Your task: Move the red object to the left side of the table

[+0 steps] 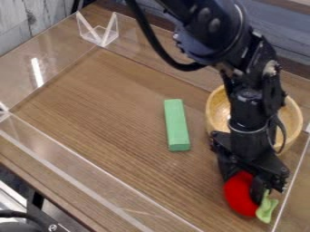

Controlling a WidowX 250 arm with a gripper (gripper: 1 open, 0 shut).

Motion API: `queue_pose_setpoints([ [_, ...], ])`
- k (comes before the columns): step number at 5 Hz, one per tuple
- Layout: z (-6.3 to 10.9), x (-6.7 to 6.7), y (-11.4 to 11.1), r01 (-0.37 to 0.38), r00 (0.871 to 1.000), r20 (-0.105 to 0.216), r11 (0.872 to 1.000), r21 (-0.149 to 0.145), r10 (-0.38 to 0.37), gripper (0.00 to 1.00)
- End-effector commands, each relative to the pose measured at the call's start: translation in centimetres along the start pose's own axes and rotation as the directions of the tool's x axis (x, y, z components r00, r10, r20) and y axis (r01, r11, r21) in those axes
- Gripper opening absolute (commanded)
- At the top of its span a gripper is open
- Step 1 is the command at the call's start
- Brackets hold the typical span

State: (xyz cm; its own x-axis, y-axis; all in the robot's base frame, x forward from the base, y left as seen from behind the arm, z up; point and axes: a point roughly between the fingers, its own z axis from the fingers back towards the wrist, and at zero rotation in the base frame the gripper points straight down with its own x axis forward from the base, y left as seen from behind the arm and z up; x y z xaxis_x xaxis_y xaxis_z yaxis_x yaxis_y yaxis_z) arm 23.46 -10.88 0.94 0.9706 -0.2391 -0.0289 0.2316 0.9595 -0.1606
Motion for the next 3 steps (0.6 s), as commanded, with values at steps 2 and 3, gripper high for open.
queue_pose_setpoints([
  [2, 0.6, -1.1, 1.0, -0.078, 0.997, -0.027, 0.997, -0.019, 0.077, 0.0],
  [3, 1.1, -1.2, 0.9, -0.103, 0.994, -0.025, 0.994, -0.032, 0.102, 0.0],
])
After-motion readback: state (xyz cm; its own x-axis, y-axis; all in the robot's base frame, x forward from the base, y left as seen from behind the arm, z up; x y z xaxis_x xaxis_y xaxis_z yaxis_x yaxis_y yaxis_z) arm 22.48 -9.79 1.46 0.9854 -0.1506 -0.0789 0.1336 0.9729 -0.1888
